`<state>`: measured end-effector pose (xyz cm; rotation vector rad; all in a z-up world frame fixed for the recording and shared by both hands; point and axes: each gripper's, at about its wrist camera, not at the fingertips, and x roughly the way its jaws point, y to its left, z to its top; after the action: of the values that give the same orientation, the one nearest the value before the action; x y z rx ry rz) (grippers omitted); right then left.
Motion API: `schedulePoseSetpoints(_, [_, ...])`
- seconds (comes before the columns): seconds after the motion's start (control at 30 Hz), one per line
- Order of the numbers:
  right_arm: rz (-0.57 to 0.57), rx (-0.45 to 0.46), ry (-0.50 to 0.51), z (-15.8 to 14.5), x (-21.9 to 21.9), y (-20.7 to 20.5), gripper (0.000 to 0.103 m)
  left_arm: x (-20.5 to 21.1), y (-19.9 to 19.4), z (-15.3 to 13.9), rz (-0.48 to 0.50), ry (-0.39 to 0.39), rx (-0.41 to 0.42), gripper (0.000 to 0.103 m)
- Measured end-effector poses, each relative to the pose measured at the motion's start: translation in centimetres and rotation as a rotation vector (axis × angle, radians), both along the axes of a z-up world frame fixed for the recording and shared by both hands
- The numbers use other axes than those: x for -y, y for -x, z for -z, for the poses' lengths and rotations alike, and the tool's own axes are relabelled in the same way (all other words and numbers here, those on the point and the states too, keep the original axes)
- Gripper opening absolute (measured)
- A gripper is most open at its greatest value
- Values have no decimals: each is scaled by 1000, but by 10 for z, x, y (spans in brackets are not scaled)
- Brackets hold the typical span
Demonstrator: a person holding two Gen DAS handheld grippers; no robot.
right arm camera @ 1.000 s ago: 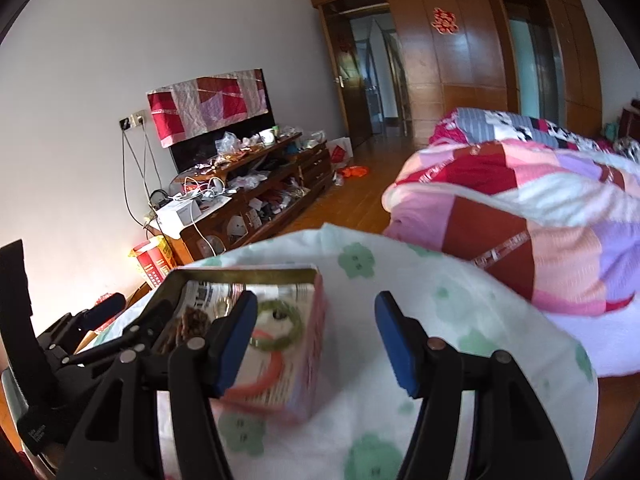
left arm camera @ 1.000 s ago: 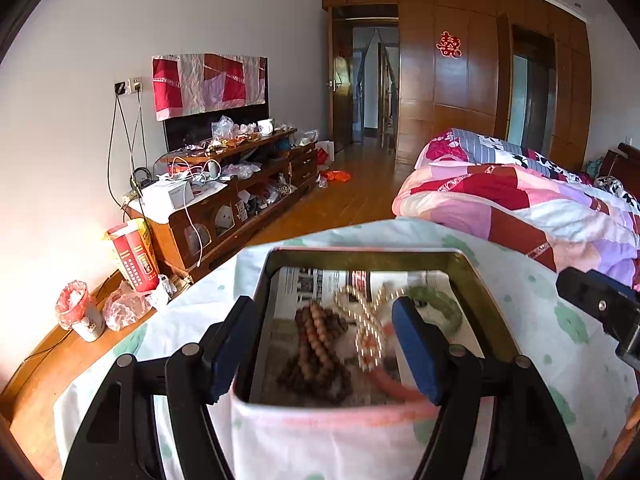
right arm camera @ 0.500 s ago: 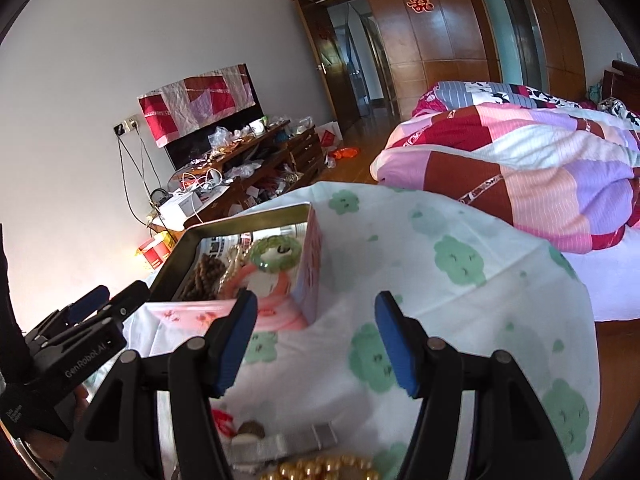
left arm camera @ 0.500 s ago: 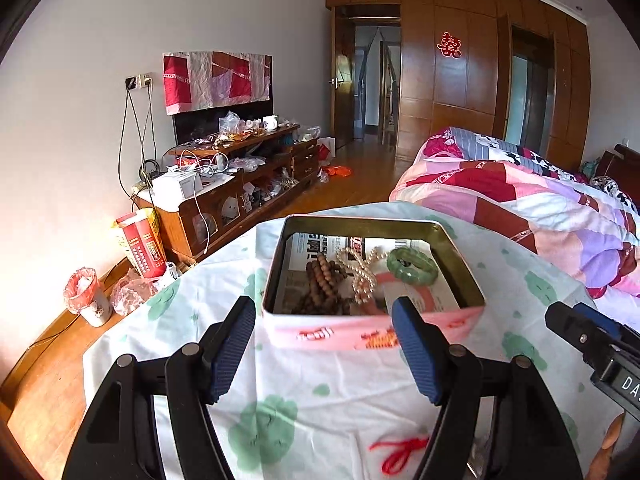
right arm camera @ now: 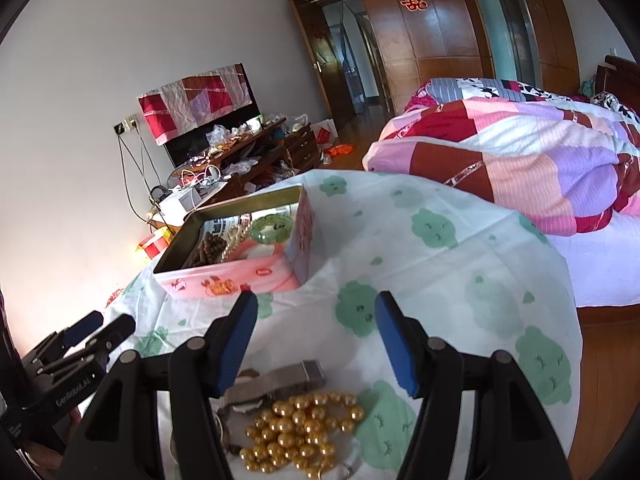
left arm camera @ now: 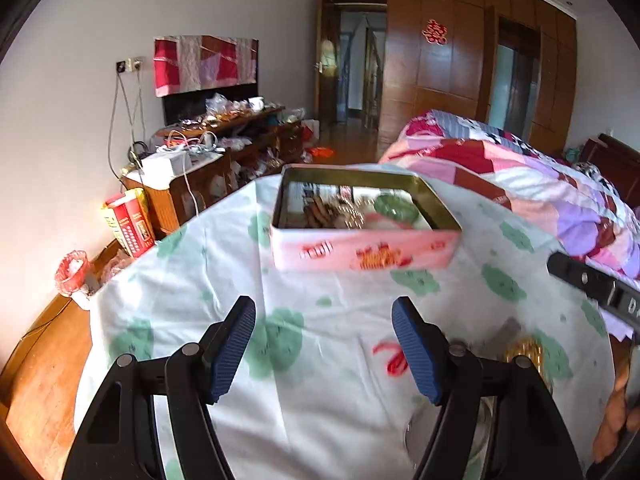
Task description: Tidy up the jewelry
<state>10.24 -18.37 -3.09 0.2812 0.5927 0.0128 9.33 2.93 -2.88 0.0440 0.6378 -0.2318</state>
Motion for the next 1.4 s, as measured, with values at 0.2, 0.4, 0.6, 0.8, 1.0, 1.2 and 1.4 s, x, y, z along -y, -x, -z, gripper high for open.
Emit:
schedulePoseSetpoints(0.2, [-16, -4, 41, 2, -4, 9, 64, 5, 13, 13, 91, -7, -60, 71])
schedulePoseSetpoints(0.4, [-43, -28, 54, 11, -5, 16, 64, 6, 30, 15, 215, 76, -137, 71])
schedulePoseSetpoints(0.6, [-29, -46, 26, 16, 2, 16, 64, 24, 35, 27, 213, -30, -153, 60])
schedulePoseSetpoints(0.8, [-26, -31, 32, 12, 3, 20, 64, 33, 30, 43, 213, -52, -234, 46])
schedulePoseSetpoints(1.0, [-18, -36, 21, 13, 6, 19, 64, 44, 34, 43, 239, -99, -207, 17])
schedulePoseSetpoints(1.2, [-12, -53, -14, 16, 12, 17, 64, 42, 34, 41, 243, -70, -193, 4])
schedulePoseSetpoints(1.4, [-32, -82, -70, 22, 18, 14, 64, 22, 34, 22, 220, 69, -123, 4])
